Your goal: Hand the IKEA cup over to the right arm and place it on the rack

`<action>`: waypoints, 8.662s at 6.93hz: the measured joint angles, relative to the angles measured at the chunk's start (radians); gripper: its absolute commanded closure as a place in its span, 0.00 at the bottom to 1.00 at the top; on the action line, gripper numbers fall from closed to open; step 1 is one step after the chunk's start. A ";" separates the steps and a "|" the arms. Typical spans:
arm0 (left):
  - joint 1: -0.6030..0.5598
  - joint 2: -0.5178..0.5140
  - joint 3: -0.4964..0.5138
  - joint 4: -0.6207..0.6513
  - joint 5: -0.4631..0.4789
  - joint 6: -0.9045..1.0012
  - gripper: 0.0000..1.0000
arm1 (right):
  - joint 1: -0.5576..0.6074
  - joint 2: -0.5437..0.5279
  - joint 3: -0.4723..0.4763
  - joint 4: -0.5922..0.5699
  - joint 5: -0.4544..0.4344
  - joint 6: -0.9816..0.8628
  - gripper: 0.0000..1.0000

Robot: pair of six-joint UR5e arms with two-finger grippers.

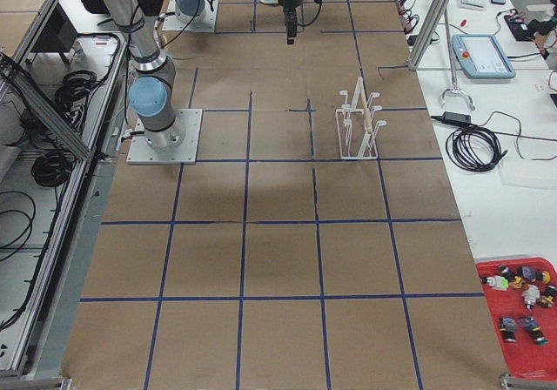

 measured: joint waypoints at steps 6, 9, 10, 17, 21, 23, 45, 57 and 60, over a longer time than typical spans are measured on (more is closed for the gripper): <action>0.037 -0.117 -0.195 0.317 -0.001 0.010 0.00 | 0.000 0.002 0.003 0.002 0.000 0.000 0.00; 0.039 -0.151 -0.265 0.372 0.002 0.010 0.00 | 0.000 0.002 0.004 0.003 0.000 0.001 0.00; 0.039 -0.160 -0.272 0.375 0.003 0.011 0.06 | 0.000 0.002 0.005 0.003 0.000 0.001 0.00; 0.042 -0.173 -0.259 0.363 0.057 0.011 1.00 | 0.000 0.002 0.006 0.001 -0.001 0.002 0.00; 0.043 -0.133 -0.214 0.289 0.056 0.007 1.00 | 0.000 0.002 0.006 0.001 -0.001 0.002 0.00; 0.042 -0.096 -0.062 0.064 0.057 0.002 1.00 | 0.000 0.001 0.006 -0.040 0.002 0.004 0.00; -0.350 -0.187 -0.374 1.406 -0.946 -0.205 1.00 | 0.072 0.273 0.557 -1.995 0.523 1.548 0.00; -0.395 -0.212 -0.443 1.663 -0.949 -0.433 1.00 | 0.076 0.382 0.460 -1.988 0.472 1.600 0.01; -0.395 -0.212 -0.443 1.663 -0.948 -0.441 1.00 | 0.107 0.410 0.432 -1.986 0.470 1.600 0.01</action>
